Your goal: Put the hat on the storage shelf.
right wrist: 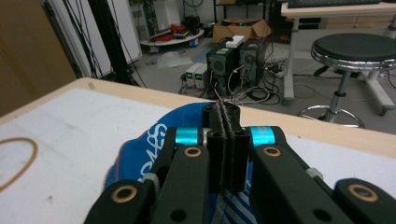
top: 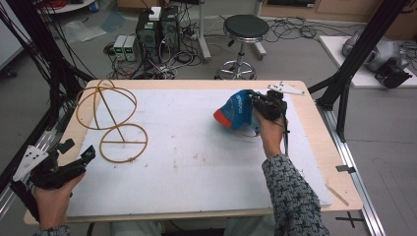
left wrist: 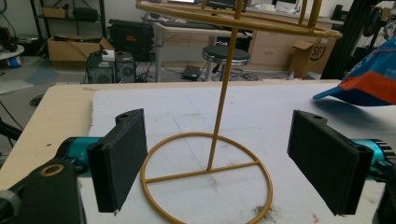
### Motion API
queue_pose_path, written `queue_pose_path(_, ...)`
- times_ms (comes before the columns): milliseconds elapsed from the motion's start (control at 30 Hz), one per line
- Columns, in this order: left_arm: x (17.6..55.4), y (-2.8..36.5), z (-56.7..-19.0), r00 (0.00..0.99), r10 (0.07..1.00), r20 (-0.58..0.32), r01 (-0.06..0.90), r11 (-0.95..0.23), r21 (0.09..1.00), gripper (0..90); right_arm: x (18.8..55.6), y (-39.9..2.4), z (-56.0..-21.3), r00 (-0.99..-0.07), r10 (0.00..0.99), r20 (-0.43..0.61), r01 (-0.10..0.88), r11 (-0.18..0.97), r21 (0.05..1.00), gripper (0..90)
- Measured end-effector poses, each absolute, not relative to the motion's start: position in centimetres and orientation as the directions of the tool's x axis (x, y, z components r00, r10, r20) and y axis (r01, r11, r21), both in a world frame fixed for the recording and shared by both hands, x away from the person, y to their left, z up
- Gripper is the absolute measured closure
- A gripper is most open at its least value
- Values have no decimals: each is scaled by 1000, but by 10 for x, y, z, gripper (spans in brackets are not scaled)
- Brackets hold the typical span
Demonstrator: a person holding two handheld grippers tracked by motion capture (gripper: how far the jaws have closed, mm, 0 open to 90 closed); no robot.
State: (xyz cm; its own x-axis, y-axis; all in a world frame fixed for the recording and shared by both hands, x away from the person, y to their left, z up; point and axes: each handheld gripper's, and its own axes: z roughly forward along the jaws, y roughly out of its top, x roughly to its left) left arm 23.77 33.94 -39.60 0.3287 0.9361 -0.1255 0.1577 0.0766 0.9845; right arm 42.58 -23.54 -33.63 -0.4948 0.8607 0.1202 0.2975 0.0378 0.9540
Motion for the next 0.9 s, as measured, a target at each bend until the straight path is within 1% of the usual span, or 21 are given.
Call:
queue_pose_path(233, 236, 342, -394, 324, 938, -122, 152, 76, 985, 200, 432, -217, -314, -507, 849, 149, 280, -1, 960, 894)
queue_pose_path(400, 234, 346, -392, 319, 939, -125, 143, 82, 986, 200, 436, -202, -301, -509, 836, 205, 282, -64, 957, 894)
queue_pose_path(633, 230, 353, -389, 309, 944, -118, 130, 81, 988, 200, 443, -175, -278, -547, 806, 227, 257, -97, 962, 894)
queue_pose_path(900, 226, 362, -386, 293, 948, -128, 111, 99, 989, 201, 446, -140, -247, -589, 786, 185, 213, -69, 974, 894)
